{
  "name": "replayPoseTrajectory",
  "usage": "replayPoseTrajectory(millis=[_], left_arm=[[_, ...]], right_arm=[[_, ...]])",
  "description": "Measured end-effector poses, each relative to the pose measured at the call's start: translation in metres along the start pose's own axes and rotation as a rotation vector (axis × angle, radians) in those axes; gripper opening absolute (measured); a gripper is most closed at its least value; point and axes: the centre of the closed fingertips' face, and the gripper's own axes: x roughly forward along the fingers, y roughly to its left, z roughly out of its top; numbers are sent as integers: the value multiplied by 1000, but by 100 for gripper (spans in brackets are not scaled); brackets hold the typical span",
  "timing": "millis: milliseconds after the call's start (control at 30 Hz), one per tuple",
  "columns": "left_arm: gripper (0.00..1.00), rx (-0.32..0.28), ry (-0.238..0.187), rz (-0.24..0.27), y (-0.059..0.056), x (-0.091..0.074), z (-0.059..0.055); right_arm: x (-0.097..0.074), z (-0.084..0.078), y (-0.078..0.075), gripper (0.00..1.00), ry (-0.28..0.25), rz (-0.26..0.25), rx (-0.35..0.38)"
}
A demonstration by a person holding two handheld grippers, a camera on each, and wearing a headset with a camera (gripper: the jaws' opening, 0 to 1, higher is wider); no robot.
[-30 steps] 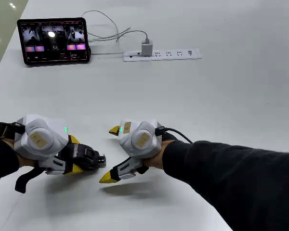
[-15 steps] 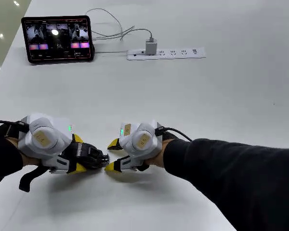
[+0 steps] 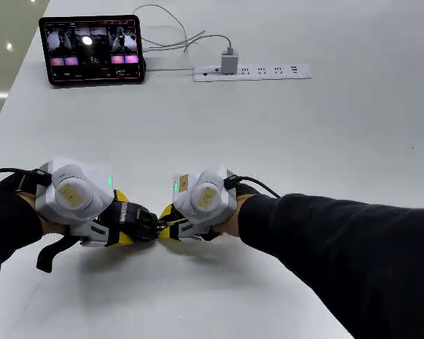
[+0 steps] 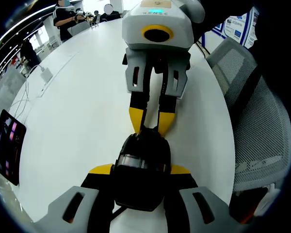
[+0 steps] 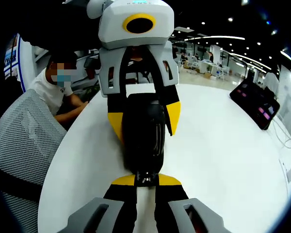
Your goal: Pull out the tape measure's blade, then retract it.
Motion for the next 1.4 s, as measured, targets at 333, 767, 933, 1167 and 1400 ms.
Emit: replayPoseTrajectory(millis=[333, 767, 933, 1167, 1400], left_arm=[[33, -2, 10, -7, 1, 0, -1], [33, -5, 7, -7, 1, -1, -2], [33, -9, 3, -3, 0, -1, -1], [33, -2, -4, -10, -1, -1, 0], [33, 5, -4, -8, 0, -1, 0]], right_arm=[[-1, -1, -1, 8, 9, -1, 6], [-10, -8, -1, 8, 25, -10, 12], [-12, -11, -2, 8, 30, -14, 15], [-17, -16, -3, 8, 39, -21, 10], [-21, -20, -2, 8, 41, -22, 23]])
